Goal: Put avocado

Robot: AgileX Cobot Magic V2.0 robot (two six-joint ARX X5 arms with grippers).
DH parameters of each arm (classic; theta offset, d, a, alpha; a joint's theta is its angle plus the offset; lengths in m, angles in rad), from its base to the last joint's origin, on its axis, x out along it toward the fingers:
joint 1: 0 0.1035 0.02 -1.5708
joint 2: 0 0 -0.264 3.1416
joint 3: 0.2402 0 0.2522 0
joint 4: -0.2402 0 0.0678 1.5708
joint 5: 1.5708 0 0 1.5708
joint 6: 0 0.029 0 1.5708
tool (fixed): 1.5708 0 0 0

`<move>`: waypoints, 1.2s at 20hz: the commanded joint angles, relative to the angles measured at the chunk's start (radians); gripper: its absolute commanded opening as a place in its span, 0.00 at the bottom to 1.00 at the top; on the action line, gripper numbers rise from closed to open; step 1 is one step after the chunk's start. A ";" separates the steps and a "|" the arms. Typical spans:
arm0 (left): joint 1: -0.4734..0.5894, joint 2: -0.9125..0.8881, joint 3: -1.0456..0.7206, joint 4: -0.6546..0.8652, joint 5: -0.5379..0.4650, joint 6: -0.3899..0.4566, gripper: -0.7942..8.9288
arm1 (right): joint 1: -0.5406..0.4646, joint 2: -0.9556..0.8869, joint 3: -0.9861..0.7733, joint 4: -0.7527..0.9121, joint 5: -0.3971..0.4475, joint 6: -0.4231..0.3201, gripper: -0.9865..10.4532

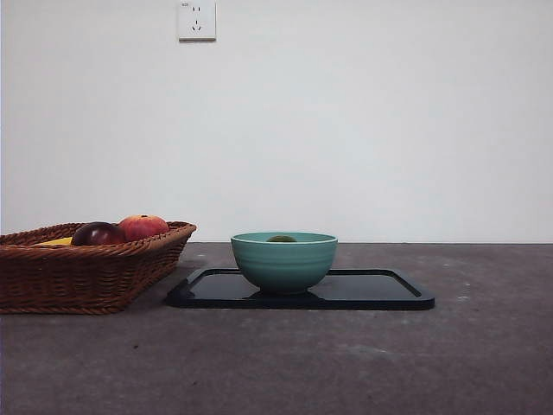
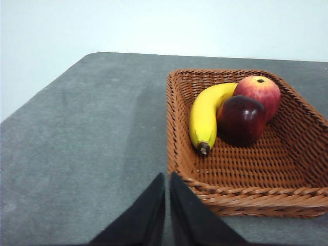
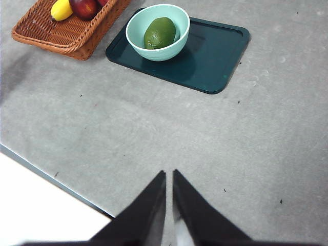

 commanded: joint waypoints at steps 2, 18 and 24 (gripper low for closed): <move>0.006 -0.002 -0.021 -0.014 0.061 0.084 0.10 | 0.012 0.002 0.008 0.010 0.005 0.003 0.10; 0.006 -0.002 -0.021 -0.007 0.085 0.093 0.10 | -0.001 0.000 0.008 0.010 0.040 -0.081 0.10; 0.006 -0.002 -0.021 -0.007 0.085 0.093 0.10 | -0.279 -0.143 -0.175 0.410 0.167 -0.300 0.10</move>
